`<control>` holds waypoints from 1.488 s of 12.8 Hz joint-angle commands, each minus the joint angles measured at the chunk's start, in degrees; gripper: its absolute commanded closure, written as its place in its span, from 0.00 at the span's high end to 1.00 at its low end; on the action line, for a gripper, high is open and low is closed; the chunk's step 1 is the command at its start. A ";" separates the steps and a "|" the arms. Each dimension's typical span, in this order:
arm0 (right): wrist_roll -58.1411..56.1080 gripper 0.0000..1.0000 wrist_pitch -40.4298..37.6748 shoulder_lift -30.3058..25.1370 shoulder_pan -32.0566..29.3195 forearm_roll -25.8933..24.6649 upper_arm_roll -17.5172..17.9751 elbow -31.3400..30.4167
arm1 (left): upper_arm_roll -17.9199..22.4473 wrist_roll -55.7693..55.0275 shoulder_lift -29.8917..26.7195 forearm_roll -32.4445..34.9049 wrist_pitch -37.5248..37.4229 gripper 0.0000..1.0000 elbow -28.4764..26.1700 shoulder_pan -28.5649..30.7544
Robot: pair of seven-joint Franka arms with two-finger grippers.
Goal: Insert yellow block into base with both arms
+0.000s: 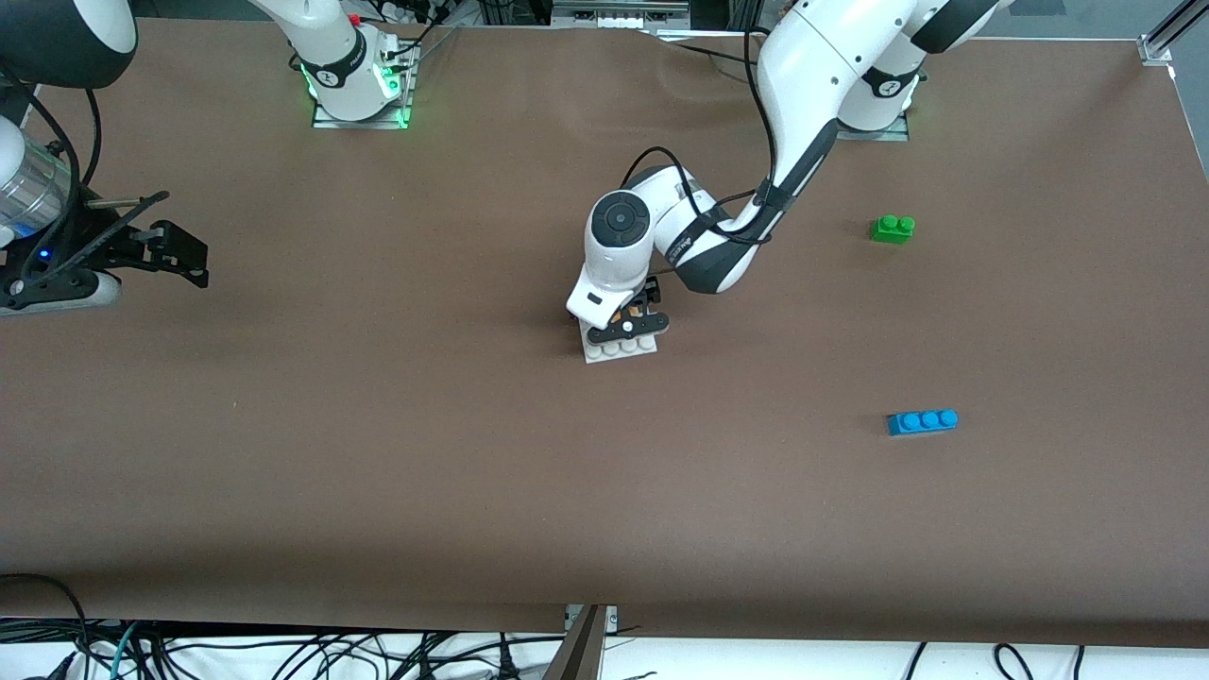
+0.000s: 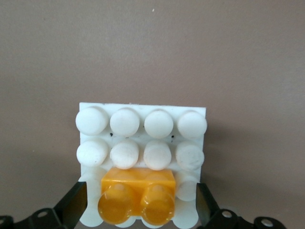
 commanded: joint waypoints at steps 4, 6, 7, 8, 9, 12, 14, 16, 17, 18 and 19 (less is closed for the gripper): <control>-0.07 1.00 -0.59 -0.91 -0.38 0.08 0.51 -0.40 | -0.47 -0.54 -6.43 1.28 -7.74 1.00 0.57 4.06; -0.07 1.00 -0.59 -0.91 -0.38 0.00 0.51 -0.31 | -1.16 5.13 -8.63 0.32 -10.29 1.00 0.57 8.61; -0.25 1.00 -0.59 -0.91 -0.38 0.00 0.51 -0.39 | -1.78 10.14 -9.77 -2.38 -12.40 1.00 0.65 10.90; -0.25 1.00 -0.59 -0.82 -0.38 0.00 0.51 -0.40 | -1.79 14.10 -11.70 -4.59 -14.07 1.00 0.48 13.10; -0.25 1.00 -0.51 -0.82 -0.47 0.00 0.51 -0.31 | -1.79 16.32 -13.89 -4.96 -16.35 1.00 0.13 14.34; -0.25 1.00 -0.42 -0.55 -0.38 -0.09 0.51 -0.31 | -1.52 24.13 -19.43 -4.96 -24.52 1.00 -0.31 17.51; -0.25 1.00 -0.16 -0.47 -0.38 -0.09 0.51 -0.31 | -1.78 28.36 -23.56 -5.31 -28.57 1.00 -1.09 22.15; -0.25 1.00 -0.06 -0.47 -0.20 -0.09 0.68 -0.31 | -1.79 35.54 -29.71 -5.92 -29.98 1.00 -4.25 27.07; -0.07 1.00 -0.15 -0.55 -0.12 -0.09 0.77 -0.31 | -1.79 40.02 -32.43 -8.19 -31.65 1.00 -5.48 29.88; -0.07 1.00 0.02 -0.47 -0.03 -0.18 0.77 -0.31 | -1.79 44.16 -35.07 -10.21 -33.84 1.00 -6.45 33.74; -0.07 1.00 0.02 -0.47 -0.03 -0.18 0.77 -0.31 | -1.79 47.25 -37.45 -11.97 -35.51 1.00 -7.07 36.82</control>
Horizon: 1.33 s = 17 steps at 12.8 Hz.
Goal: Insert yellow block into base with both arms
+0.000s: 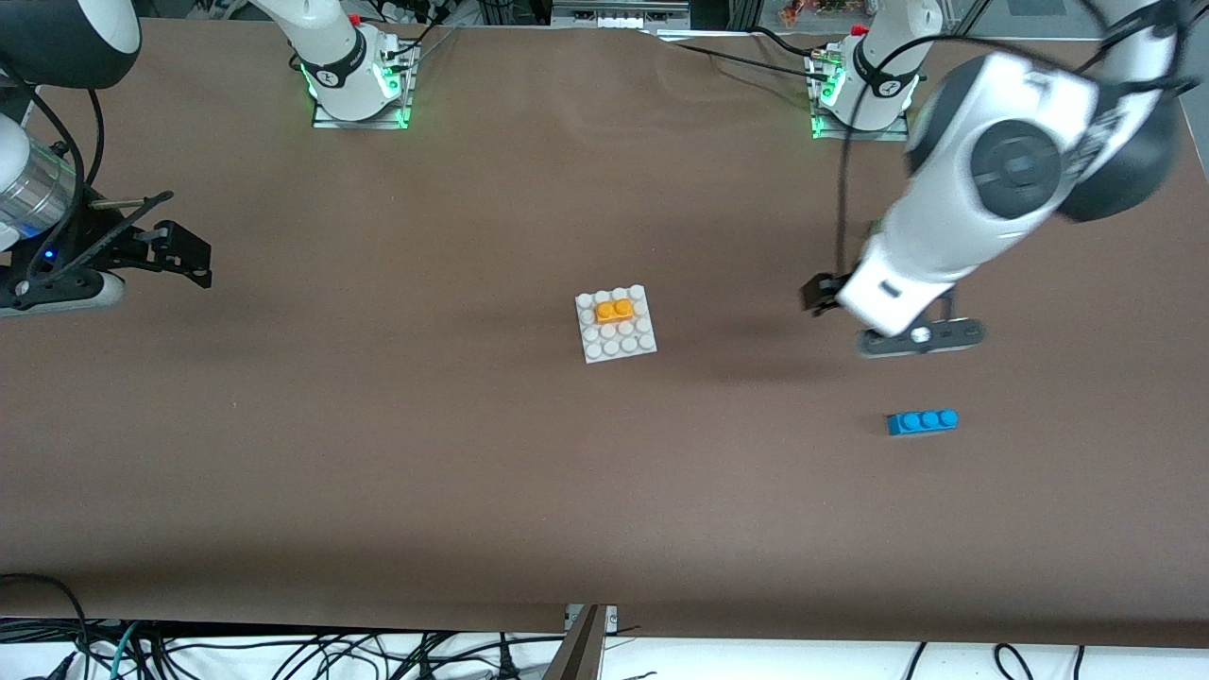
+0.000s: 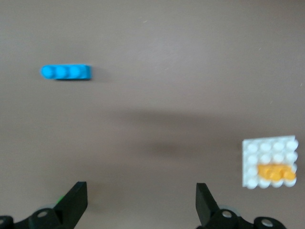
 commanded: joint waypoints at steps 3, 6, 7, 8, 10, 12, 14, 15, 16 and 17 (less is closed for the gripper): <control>0.10 1.00 -0.37 -0.54 -0.13 -0.18 0.51 -0.20 | -0.74 15.84 -10.47 -4.62 -4.92 1.00 -5.76 14.00; 1.33 1.00 -0.28 -0.54 0.05 -0.09 0.60 -0.29 | -0.74 20.81 -13.10 -4.71 -5.28 1.00 -8.03 18.94; 1.33 1.00 -0.45 -0.63 0.05 -0.09 0.60 -0.29 | -0.74 21.07 -14.77 -4.71 -5.19 1.00 -9.61 19.29; 1.33 1.00 -0.45 -0.63 0.05 -0.09 0.51 -0.20 | -0.74 21.07 -16.70 -4.80 -4.75 1.00 -11.45 19.82; 1.25 1.00 -0.45 -0.63 -0.13 -0.09 0.43 -0.29 | -0.74 21.07 -19.61 -5.67 -3.35 1.00 -15.06 19.83; 1.33 1.00 -0.45 -0.63 -0.13 -0.09 0.43 -0.29 | -0.74 21.07 -20.32 -5.85 -3.08 1.00 -15.60 19.83; 1.33 1.00 -0.45 -0.63 -0.13 -0.09 0.43 -0.29 | -0.74 21.07 -20.15 -6.29 -3.08 1.00 -15.52 19.83; 1.25 1.00 -0.45 -0.55 -0.13 -0.09 0.43 -0.29 | -0.74 21.07 -20.15 -6.55 -2.73 1.00 -15.60 19.83; 1.25 1.00 -0.45 -0.63 -0.13 -0.09 0.43 -0.29 | -0.74 21.07 -20.06 -6.55 -2.29 1.00 -15.60 19.83; 1.25 1.00 -0.45 -0.55 -0.13 -0.09 0.43 -0.29 | -0.82 21.07 -20.06 -6.64 -2.29 1.00 -15.60 19.83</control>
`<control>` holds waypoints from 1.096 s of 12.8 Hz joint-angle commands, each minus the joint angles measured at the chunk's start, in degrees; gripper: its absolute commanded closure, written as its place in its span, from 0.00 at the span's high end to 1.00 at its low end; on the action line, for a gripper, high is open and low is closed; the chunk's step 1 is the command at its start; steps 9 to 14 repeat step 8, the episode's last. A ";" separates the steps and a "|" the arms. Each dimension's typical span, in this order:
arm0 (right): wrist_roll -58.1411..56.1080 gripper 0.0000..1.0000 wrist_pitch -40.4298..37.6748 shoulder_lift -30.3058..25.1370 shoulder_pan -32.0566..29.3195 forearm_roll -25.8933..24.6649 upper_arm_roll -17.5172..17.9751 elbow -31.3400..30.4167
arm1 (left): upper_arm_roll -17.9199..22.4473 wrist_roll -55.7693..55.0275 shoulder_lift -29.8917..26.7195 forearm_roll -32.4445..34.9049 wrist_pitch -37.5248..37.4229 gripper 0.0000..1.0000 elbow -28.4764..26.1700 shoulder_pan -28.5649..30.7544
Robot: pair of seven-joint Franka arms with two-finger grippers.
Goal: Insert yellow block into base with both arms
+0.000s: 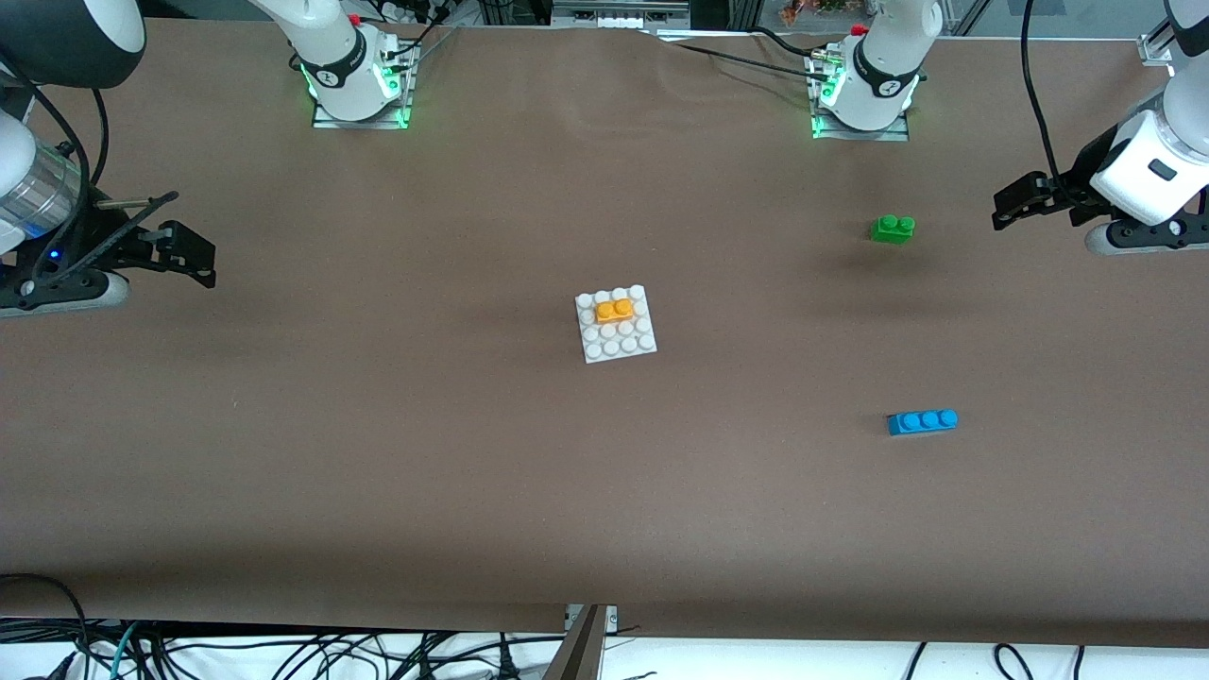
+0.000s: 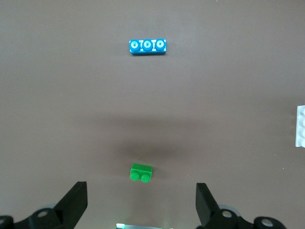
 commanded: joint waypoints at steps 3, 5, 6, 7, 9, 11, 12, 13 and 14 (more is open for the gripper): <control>0.57 1.00 -0.35 -0.57 -0.16 -0.09 0.19 -0.29 | -0.49 1.55 -1.09 -2.92 1.20 1.00 -1.28 1.14; 0.66 1.00 -0.26 -0.57 -0.24 -0.09 0.11 -0.29 | -0.49 1.55 -0.91 -3.28 1.20 1.00 -1.28 1.14; 0.66 1.00 -0.26 -0.57 -0.24 -0.09 0.11 -0.29 | -0.40 1.55 -0.91 -3.28 1.20 1.00 -1.28 1.14; 0.66 1.00 -0.17 -0.57 -0.24 -0.18 0.11 -0.29 | -0.40 1.55 -0.74 -3.28 1.20 1.00 -1.28 1.14; 0.66 1.00 0.00 -0.57 -0.24 -0.18 0.11 -0.29 | -0.31 1.63 -0.74 -3.28 1.20 1.00 -1.28 1.14; 0.66 1.00 0.00 -0.57 -0.24 -0.18 0.11 -0.29 | -0.31 1.63 -0.74 -3.28 1.20 1.00 -1.28 1.14; 0.66 1.00 0.00 -0.57 -0.24 -0.18 0.11 -0.29 | -0.31 1.63 -0.74 -3.28 1.20 1.00 -1.28 1.14; 0.66 1.00 0.00 -0.57 -0.24 -0.18 0.11 -0.29 | -0.31 1.63 -0.74 -3.28 1.20 1.00 -1.28 1.14; 0.66 1.00 0.00 -0.57 -0.24 -0.18 0.11 -0.29 | -0.31 1.63 -0.74 -3.28 1.20 1.00 -1.28 1.14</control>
